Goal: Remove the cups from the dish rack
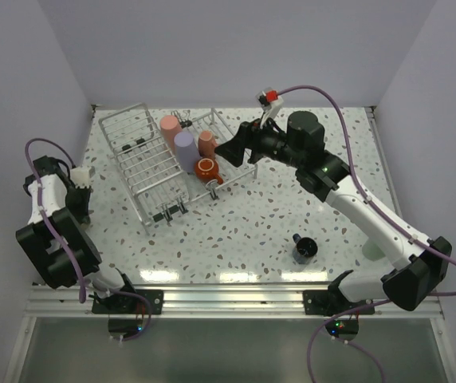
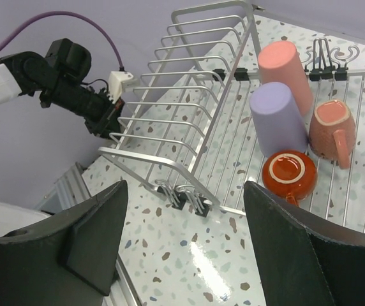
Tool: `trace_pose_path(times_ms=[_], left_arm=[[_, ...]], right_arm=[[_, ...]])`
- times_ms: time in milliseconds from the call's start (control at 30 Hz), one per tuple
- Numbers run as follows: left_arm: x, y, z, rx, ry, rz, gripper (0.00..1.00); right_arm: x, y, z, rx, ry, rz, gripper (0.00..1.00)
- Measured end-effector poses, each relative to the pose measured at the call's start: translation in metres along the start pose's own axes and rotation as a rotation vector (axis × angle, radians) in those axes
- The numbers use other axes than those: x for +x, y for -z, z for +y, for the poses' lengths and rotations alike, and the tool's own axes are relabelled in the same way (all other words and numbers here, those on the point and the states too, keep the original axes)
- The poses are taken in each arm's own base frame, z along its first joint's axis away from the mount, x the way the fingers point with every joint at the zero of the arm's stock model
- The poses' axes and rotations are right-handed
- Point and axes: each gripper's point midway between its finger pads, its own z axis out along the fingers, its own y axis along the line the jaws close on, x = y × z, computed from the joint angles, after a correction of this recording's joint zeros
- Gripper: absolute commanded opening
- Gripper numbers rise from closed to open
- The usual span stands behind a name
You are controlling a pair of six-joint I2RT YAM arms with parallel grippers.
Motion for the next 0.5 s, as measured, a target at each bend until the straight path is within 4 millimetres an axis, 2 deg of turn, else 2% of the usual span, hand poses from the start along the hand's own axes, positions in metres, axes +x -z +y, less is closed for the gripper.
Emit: trace_pose_path(times_ms=[300,500], left_arm=[[-0.008,-0.028,0.009,-0.005,-0.009,-0.007,0.00],[-0.009,-0.040,0.007,-0.016,-0.030,-0.012,0.00]], right_arm=[[0.000,0.004,0.001,0.002,0.001,-0.005,0.77],[0.002,0.004,-0.002,0.012,-0.001,-0.002,0.77]])
